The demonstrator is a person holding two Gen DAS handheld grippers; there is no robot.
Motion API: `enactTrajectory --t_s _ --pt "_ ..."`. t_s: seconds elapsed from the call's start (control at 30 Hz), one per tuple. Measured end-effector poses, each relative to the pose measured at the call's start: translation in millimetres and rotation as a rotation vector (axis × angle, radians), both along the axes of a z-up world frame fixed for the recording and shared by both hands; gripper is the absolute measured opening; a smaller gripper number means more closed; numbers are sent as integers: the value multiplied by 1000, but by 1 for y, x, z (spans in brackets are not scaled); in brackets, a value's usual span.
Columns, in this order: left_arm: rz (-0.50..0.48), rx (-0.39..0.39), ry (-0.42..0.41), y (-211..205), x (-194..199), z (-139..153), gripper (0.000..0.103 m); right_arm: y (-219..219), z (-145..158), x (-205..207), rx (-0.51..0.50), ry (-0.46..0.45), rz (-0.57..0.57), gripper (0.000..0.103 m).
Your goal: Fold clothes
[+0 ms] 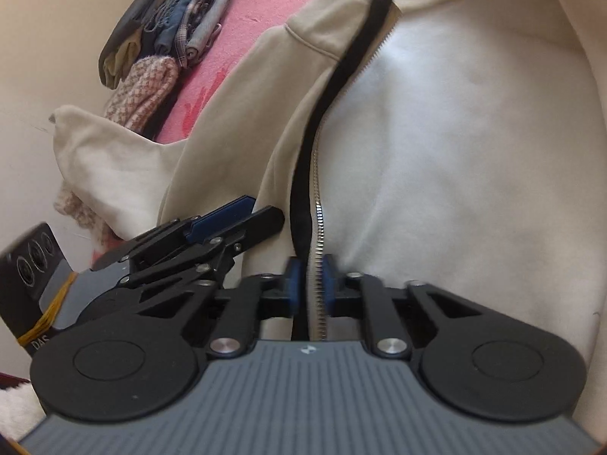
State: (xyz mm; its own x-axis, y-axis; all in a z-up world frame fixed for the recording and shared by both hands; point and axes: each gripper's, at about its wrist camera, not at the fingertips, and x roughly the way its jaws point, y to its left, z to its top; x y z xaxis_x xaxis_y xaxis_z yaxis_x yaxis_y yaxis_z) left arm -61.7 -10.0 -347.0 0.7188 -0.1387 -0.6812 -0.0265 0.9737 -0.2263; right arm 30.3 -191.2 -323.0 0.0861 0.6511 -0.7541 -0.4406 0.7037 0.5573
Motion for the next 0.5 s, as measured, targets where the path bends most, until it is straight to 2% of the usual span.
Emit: enactTrajectory --t_s 0.07,0.13,0.23,0.27,0.33,0.43,0.5 --pt "-15 8 -4 -2 -1 1 39 -6 17 -16 -9 -109 -35 4" --pt "-39 40 -17 -7 -2 0 41 -8 37 -44 -44 -275 -40 4" --pt "-64 96 -23 -15 -1 -1 42 2 47 -83 -189 -505 -21 2" --pt "-67 104 -22 -16 0 1 42 6 42 -88 -245 -532 -23 2" --pt "-58 95 -28 -14 3 7 41 8 24 -83 -325 -521 -55 2" --pt "-63 92 -40 -14 13 11 42 -14 12 -62 -232 -368 -176 2" --pt "-87 110 -16 -22 24 2 43 -23 13 -57 -225 -343 -218 0"
